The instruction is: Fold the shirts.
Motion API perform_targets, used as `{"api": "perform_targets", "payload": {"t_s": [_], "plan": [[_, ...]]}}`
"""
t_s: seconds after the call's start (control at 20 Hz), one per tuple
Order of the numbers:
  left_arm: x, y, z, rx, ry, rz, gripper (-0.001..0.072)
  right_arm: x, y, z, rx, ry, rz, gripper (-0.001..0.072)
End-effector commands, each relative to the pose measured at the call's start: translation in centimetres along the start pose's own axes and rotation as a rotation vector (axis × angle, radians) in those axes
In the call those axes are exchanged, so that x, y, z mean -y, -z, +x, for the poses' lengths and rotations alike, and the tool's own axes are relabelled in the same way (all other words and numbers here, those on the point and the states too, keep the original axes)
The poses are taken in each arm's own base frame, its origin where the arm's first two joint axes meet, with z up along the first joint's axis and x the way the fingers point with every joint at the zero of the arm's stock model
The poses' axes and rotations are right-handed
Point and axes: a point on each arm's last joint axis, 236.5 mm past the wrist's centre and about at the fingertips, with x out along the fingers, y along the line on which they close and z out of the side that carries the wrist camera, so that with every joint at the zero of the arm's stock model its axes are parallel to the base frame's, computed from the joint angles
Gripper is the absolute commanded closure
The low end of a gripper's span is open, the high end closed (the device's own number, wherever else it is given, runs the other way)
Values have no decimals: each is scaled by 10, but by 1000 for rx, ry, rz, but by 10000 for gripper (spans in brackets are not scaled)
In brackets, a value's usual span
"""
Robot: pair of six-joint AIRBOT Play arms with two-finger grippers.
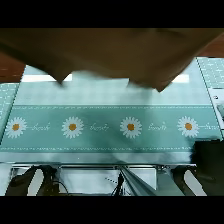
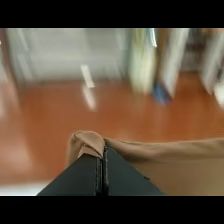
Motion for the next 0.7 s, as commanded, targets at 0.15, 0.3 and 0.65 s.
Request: {"api": "perform_targets", "payload": {"t_s": [0.15, 0.3, 0.65], "plan": [[35, -48, -104, 54, -125, 116, 690, -26, -49, -109, 45, 159, -40, 688], [27, 0, -118, -166, -175, 62, 691, -17, -26, -132, -58, 237, -69, 688], [-4, 88, -116, -553, -245, -45, 691, 22, 78, -110, -548, 279, -39, 689]]}}
